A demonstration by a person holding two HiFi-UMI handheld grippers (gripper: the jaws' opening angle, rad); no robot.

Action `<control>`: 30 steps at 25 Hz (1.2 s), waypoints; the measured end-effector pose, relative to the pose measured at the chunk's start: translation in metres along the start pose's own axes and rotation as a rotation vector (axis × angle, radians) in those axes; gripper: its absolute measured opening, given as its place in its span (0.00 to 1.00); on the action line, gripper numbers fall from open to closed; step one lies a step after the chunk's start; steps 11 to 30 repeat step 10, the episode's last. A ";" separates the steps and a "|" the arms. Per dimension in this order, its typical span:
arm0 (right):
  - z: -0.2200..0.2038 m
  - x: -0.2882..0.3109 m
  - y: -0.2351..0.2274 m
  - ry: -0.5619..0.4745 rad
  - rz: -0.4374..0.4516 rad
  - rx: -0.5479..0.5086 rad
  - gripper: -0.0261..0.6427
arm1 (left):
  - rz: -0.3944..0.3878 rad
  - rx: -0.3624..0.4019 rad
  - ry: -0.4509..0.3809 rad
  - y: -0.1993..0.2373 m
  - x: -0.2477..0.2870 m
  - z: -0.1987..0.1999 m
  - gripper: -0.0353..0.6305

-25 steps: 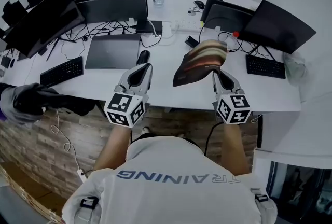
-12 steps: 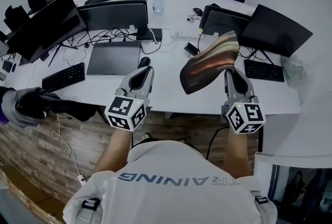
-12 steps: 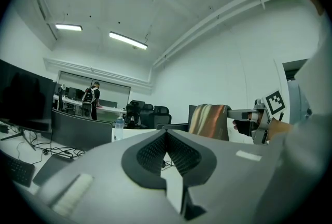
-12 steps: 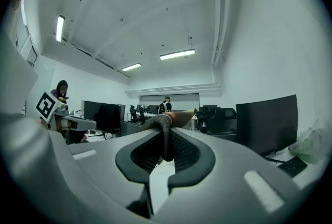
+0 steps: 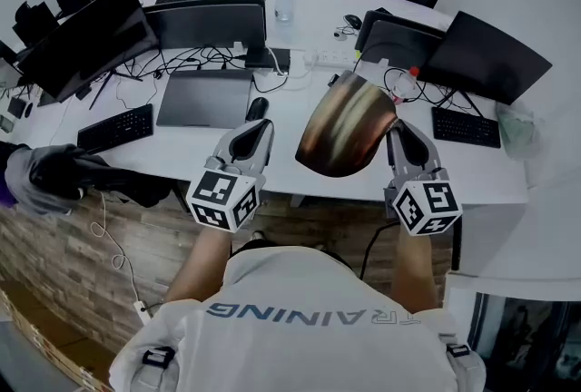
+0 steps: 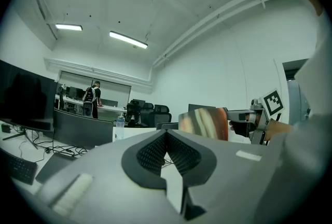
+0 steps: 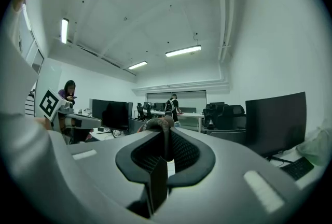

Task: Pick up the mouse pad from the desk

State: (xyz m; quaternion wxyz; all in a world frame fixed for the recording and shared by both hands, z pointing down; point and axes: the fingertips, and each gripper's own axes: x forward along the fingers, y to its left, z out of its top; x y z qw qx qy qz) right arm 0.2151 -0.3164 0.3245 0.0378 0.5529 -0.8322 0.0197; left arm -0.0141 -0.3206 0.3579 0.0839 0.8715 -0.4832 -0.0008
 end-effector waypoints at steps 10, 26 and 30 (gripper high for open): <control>-0.002 0.003 -0.005 -0.014 -0.022 0.011 0.11 | 0.007 0.002 0.002 0.003 -0.003 -0.002 0.05; -0.002 0.003 -0.005 -0.014 -0.022 0.011 0.11 | 0.007 0.002 0.002 0.003 -0.003 -0.002 0.05; -0.002 0.003 -0.005 -0.014 -0.022 0.011 0.11 | 0.007 0.002 0.002 0.003 -0.003 -0.002 0.05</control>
